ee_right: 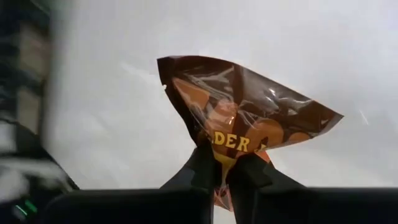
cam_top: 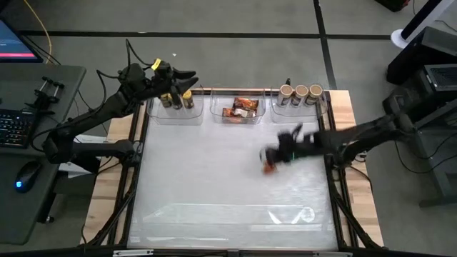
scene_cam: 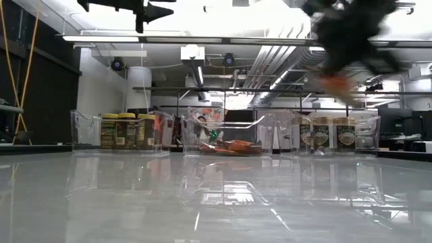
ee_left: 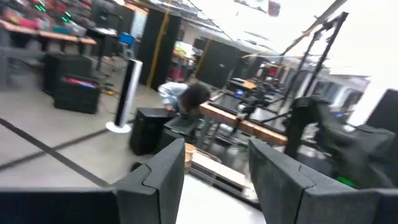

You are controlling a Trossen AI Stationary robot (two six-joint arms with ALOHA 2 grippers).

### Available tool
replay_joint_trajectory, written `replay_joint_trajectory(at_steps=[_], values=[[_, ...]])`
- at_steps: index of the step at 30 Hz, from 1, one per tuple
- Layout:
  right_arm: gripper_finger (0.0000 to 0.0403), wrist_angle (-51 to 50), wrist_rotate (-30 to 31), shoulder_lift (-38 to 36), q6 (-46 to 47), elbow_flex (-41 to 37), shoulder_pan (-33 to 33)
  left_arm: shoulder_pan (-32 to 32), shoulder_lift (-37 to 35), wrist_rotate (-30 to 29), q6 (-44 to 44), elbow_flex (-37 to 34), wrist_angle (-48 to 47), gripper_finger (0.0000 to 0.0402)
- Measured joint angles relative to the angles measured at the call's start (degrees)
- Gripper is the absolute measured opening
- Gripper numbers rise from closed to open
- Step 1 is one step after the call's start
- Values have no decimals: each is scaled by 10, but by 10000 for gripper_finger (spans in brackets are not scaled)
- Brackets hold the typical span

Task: Sort spices by type
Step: Put the orange seasoning pack into the middle transparent bin, then return to Home Position

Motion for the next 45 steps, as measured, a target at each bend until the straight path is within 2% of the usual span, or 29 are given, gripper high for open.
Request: replay_joint_trajectory(at_steps=[2, 4, 7, 11, 15, 19, 23, 27, 30, 34, 40, 45], values=[[23, 69, 5, -16, -116, 0, -92, 0, 0, 19, -28, 0, 0, 161], [28, 131, -31, -10, -224, 7, -179, 0, 0, 29, -56, 0, 0, 161], [21, 136, -88, 38, -364, 63, -285, 0, 0, 38, -78, 0, 0, 161], [15, 93, -123, 136, -540, 191, -373, -4, -1, 57, -93, 0, 11, 161], [26, 17, -147, 251, -697, 346, -423, -17, -3, 57, -147, -1, 82, 161], [39, -107, -152, 373, -813, 502, -443, -29, -10, 57, -166, 0, 166, 161], [26, -220, -150, 483, -893, 622, -446, -36, -19, 57, -167, 0, 201, 161], [16, -285, -144, 563, -933, 684, -442, -38, -24, 55, -167, 0, 202, 161], [30, -313, -101, 607, -949, 706, -437, -38, -23, 55, -167, 0, 200, 161], [82, -344, -26, 631, -948, 717, -428, -38, -23, 61, -168, 0, 193, 161], [184, -354, -15, 632, -989, 720, -401, -38, -23, 66, -159, 0, 192, 161], [263, -359, 50, 631, -1018, 744, -373, -38, -24, 69, -155, 0, 191, 161]])
